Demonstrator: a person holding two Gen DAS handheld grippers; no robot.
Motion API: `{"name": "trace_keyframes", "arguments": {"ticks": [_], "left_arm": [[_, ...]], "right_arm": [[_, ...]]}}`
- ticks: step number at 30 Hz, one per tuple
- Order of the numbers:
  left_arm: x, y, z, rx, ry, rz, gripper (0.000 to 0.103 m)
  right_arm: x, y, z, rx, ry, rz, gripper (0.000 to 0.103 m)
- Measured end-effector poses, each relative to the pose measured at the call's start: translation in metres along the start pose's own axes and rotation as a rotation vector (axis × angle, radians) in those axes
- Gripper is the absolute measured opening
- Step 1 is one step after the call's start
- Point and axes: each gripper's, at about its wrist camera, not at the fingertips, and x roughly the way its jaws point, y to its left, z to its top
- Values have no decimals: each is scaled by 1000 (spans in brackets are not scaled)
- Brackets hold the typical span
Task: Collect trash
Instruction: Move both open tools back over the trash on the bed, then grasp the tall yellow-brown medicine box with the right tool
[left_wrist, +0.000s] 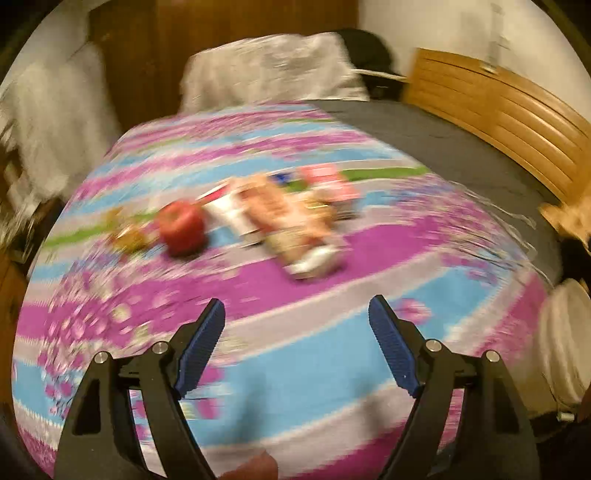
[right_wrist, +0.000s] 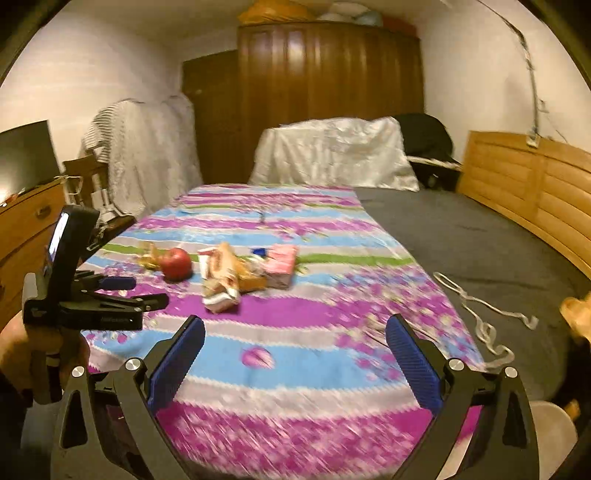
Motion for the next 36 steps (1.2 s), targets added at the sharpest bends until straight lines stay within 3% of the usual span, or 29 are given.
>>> {"name": "trace_keyframes", "arguments": {"ticks": [5, 7, 11, 14, 16, 20, 21, 24, 26, 28, 30, 32, 34, 36], "left_arm": [[25, 59, -4, -140, 65, 3, 78], [35, 72, -1, -187, 84, -5, 78], [51, 86, 5, -231, 95, 22, 78], [62, 92, 10, -252, 94, 50, 78], [68, 97, 12, -268, 94, 62, 78], [75, 108, 14, -297, 89, 71, 78], [77, 107, 15, -299, 91, 65, 78], [81, 97, 17, -275, 89, 38, 78], [86, 88, 19, -257, 91, 11, 78], [94, 79, 22, -237, 96, -9, 78], [103, 66, 26, -220, 110, -19, 74], [110, 53, 32, -203, 120, -31, 69], [113, 46, 37, -194, 120, -17, 69], [114, 45, 41, -199, 121, -3, 69]], "right_arm": [[63, 33, 6, 32, 112, 176, 95], [96, 45, 11, 24, 170, 249, 77], [170, 77, 24, -58, 266, 277, 70], [231, 106, 32, -130, 324, 233, 72], [269, 124, 38, -181, 342, 164, 80], [322, 146, 39, -259, 390, 65, 79], [330, 147, 37, -265, 403, 57, 65], [332, 135, 36, -226, 402, 85, 55], [302, 112, 42, -157, 355, 145, 55], [265, 76, 47, -90, 306, 142, 55], [248, 35, 46, -38, 298, 75, 56], [262, 6, 34, -44, 373, -17, 56], [282, -3, 21, -74, 455, -45, 60], [295, 6, 15, -131, 470, -56, 60]]}}
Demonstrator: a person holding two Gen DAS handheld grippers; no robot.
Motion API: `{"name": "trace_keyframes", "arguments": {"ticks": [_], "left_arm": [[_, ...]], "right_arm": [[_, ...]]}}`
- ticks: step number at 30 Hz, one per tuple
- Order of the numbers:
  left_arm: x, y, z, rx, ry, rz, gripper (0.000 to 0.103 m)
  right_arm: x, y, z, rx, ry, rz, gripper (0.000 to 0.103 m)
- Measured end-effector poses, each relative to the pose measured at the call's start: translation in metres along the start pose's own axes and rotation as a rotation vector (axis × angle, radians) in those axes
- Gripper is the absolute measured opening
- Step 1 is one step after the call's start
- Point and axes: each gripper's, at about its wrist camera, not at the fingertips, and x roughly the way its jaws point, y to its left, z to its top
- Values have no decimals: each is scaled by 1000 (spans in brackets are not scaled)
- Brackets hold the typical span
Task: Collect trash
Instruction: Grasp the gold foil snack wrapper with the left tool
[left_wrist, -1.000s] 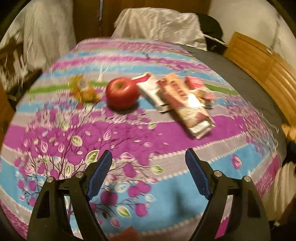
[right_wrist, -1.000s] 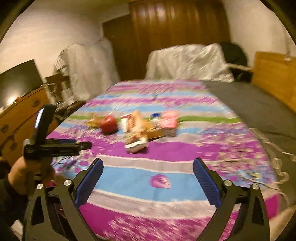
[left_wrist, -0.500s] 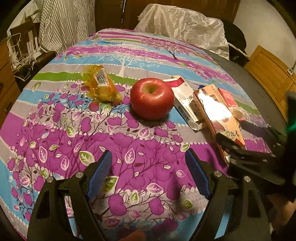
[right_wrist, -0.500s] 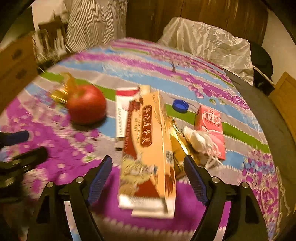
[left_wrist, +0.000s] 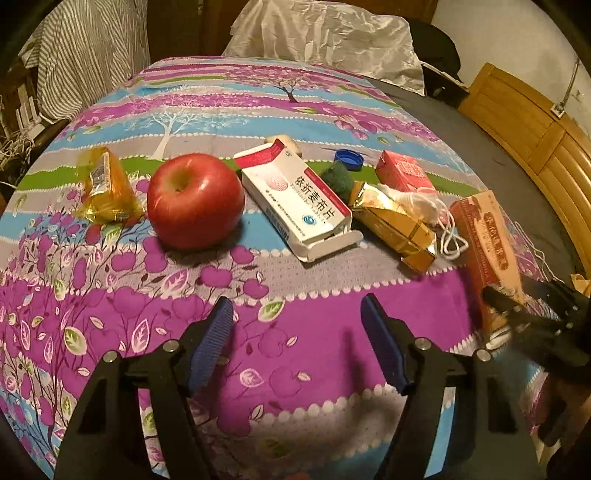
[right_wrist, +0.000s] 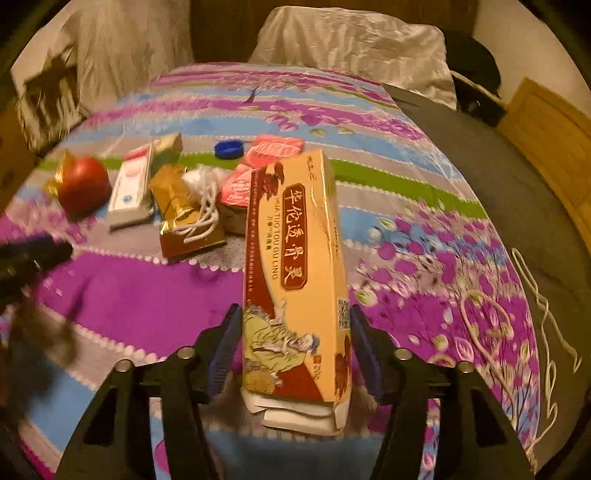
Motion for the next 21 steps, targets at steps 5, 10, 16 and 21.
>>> {"name": "trace_keyframes", "arguments": {"ticks": [5, 10, 16, 21], "left_arm": [[5, 11, 1, -44, 13, 33, 69], [2, 11, -4, -24, 9, 27, 69], [19, -12, 9, -126, 82, -162, 69], [62, -32, 30, -264, 149, -160, 72]], "right_arm": [[-13, 57, 7, -171, -7, 100, 59], [-61, 22, -6, -34, -44, 397, 57], [-65, -41, -30, 108, -47, 319, 57], [-59, -50, -43, 135, -55, 323, 58]]}}
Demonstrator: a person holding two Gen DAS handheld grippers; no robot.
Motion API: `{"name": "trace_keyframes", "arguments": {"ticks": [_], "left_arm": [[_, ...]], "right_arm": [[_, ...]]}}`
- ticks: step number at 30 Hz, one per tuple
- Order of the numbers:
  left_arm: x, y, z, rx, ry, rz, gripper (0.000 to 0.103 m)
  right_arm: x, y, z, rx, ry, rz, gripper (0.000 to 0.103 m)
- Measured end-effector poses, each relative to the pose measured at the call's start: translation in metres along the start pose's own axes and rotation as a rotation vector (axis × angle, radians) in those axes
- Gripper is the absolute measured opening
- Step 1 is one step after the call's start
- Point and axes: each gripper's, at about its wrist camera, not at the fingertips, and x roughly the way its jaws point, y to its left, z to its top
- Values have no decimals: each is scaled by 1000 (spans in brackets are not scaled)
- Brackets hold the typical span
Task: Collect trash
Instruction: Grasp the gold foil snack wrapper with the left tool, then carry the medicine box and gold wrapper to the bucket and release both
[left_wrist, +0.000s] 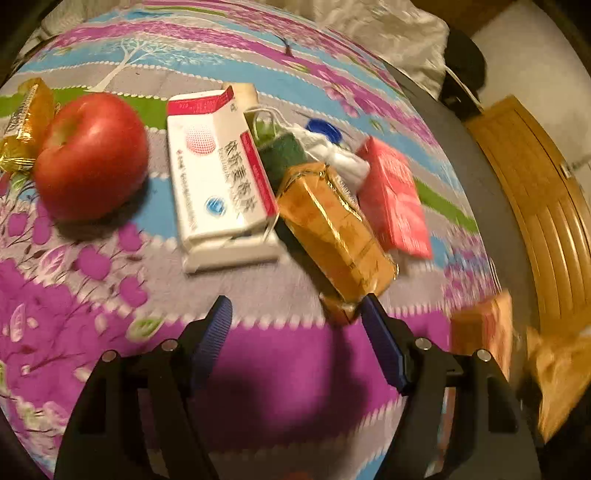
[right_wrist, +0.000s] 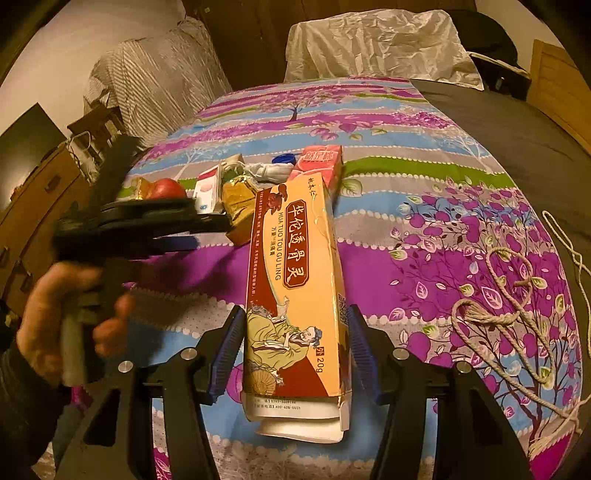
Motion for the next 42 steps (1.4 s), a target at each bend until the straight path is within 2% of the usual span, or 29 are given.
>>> {"name": "trace_keyframes", "arguments": {"ticks": [6, 8, 11, 14, 15, 17, 19, 23, 26, 31, 36, 42], "left_arm": [[4, -5, 3, -80, -44, 4, 74], [5, -2, 1, -92, -62, 2, 74], [10, -2, 10, -100, -79, 5, 83], [12, -14, 18, -111, -103, 32, 82], [14, -16, 19, -106, -113, 42, 78], [21, -20, 19, -85, -105, 55, 30], [18, -24, 18, -49, -139, 58, 27], [-12, -25, 7, 9, -225, 65, 23], [-50, -29, -21, 122, -263, 45, 23], [-107, -42, -73, 247, -315, 40, 23], [-160, -84, -125, 381, -379, -32, 23], [-183, -141, -169, 509, -381, -131, 23]], "right_arm": [[-2, 9, 0, -15, -33, 9, 58], [-9, 13, 0, -19, -53, 5, 58], [-8, 10, 0, -19, -59, -5, 58], [-7, 8, -4, -7, -66, -20, 58], [-7, 8, -5, -6, -68, -25, 58], [-8, 8, -7, -4, -83, -42, 58], [-13, 10, -8, -7, -108, -59, 58], [-26, 17, -14, -22, -160, -95, 58], [-44, 25, -20, -31, -225, -121, 57], [-84, 47, -34, -44, -341, -175, 57], [-138, 72, -63, -53, -450, -272, 57], [-214, 65, -102, 11, -509, -389, 57]]}}
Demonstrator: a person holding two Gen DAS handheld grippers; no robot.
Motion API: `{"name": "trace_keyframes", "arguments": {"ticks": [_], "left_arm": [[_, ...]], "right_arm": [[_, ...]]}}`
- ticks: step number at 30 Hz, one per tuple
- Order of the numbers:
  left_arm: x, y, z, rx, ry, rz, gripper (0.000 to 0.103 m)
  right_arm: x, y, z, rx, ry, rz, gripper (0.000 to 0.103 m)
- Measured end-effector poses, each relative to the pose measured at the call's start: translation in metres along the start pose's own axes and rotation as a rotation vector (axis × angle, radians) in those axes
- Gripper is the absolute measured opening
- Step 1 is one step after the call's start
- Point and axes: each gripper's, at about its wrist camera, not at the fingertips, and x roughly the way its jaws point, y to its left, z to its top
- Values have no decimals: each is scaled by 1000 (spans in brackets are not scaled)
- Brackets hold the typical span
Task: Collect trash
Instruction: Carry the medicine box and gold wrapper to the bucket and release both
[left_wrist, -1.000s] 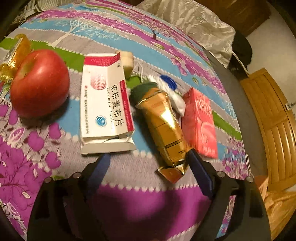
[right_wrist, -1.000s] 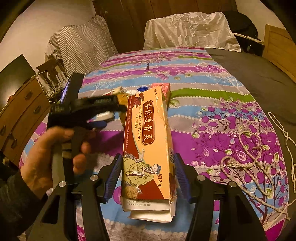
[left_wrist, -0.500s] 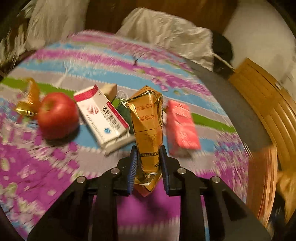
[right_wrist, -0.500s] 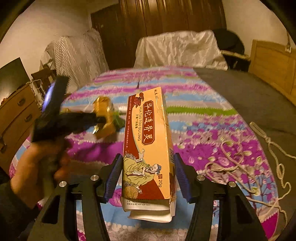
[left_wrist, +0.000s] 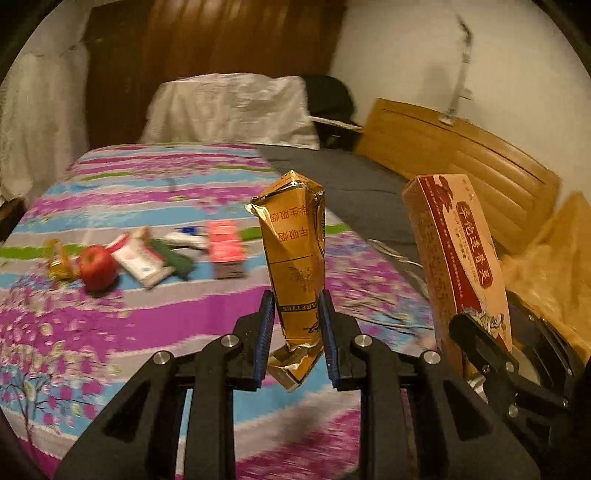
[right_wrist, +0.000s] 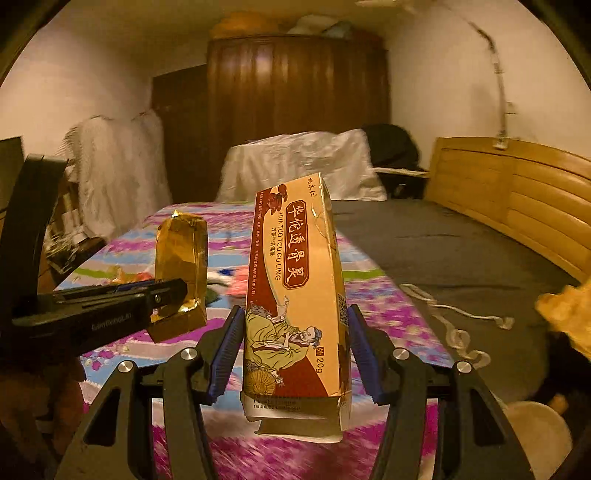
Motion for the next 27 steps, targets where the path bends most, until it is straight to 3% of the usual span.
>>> {"name": "trace_keyframes", "arguments": {"ticks": [7, 14, 23, 27], "left_arm": [[-12, -94, -6, 111, 2, -174, 23], [7, -184, -31, 202, 99, -345, 23], [60, -252, -95, 310, 325, -401, 24], [84, -264, -126, 355, 413, -373, 24]], "right_arm": [[-89, -71, -16, 41, 0, -190, 57], [-149, -156, -43, 130, 62, -343, 57], [-152, -227, -107, 276, 258, -349, 57], [-123, -247, -130, 303, 332, -320, 57]]}}
